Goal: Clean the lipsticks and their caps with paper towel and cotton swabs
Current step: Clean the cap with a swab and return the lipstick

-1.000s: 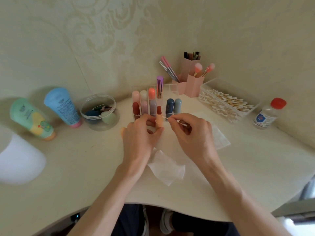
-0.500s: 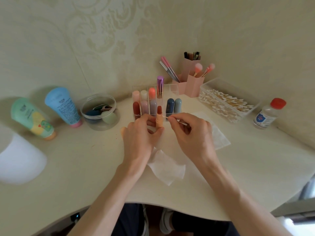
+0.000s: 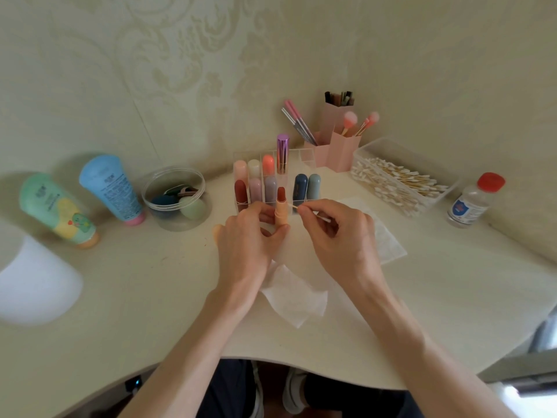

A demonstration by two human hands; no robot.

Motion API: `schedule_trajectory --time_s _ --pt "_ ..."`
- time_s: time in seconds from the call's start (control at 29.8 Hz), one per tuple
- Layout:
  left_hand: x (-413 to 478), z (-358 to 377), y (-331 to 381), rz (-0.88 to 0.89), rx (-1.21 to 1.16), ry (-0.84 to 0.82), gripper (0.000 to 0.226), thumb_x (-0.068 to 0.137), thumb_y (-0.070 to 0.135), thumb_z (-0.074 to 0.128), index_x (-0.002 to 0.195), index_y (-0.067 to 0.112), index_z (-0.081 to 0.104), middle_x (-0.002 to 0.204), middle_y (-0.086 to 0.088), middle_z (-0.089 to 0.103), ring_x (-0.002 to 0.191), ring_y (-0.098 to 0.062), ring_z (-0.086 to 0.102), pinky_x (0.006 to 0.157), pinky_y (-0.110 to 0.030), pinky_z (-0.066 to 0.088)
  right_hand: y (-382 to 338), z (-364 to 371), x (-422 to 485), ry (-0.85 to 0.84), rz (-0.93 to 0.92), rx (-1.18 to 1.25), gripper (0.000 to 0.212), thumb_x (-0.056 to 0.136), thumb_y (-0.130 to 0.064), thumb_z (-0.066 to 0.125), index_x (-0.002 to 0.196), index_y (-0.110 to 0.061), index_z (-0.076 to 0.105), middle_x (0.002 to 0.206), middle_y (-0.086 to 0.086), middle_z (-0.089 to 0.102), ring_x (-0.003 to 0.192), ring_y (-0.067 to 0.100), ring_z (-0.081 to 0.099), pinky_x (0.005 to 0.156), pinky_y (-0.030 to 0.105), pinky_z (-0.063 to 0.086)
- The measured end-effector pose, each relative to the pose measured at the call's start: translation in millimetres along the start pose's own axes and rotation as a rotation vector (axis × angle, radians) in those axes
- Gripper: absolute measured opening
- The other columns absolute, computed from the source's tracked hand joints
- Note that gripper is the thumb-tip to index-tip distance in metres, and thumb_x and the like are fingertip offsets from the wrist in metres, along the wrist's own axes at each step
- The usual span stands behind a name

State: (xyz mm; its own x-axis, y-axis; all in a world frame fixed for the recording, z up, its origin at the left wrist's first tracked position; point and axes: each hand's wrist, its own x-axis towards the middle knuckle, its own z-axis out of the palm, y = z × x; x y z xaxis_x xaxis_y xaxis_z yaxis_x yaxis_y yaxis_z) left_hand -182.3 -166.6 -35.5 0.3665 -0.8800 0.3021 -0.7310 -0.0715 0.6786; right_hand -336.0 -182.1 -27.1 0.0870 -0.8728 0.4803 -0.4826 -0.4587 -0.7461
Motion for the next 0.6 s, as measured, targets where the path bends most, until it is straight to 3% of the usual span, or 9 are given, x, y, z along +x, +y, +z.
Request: schedule_trajectory --time_s 0.17,0.4,0.6 --pt "0.4 1.5 -0.5 0.004 -0.008 0.005 0.029 0.080 0.056 0.063 0.096 0.033 0.073 0.085 0.014 0.077 0.082 -0.021 0.073 0.081 -0.047 0.054 -1.1 0.1 -0.1 0.006 -0.010 -0.012 0.008 0.098 -0.021 0.074 0.099 -0.018 0.082 0.074 -0.018 0.067 0.067 -0.002 0.061 0.061 0.008 0.038" --pt "-0.4 1.8 -1.4 0.010 -0.037 0.021 0.017 0.089 0.050 0.069 0.092 0.034 0.072 0.082 0.015 0.077 0.080 -0.021 0.073 0.082 -0.047 0.054 -2.0 0.4 -0.1 0.005 -0.012 -0.019 0.008 0.098 -0.022 0.074 0.098 -0.019 0.082 0.073 -0.020 0.066 0.066 -0.003 0.061 0.061 0.007 0.037" --pt "-0.5 0.4 0.2 -0.010 -0.027 0.004 0.021 0.080 0.049 0.070 0.093 0.033 0.073 0.084 0.016 0.077 0.082 -0.021 0.073 0.081 -0.046 0.054 -0.5 0.3 -0.4 0.003 0.026 -0.012 0.008 0.098 -0.023 0.074 0.099 -0.022 0.082 0.071 -0.019 0.067 0.064 0.000 0.060 0.061 0.012 0.038"
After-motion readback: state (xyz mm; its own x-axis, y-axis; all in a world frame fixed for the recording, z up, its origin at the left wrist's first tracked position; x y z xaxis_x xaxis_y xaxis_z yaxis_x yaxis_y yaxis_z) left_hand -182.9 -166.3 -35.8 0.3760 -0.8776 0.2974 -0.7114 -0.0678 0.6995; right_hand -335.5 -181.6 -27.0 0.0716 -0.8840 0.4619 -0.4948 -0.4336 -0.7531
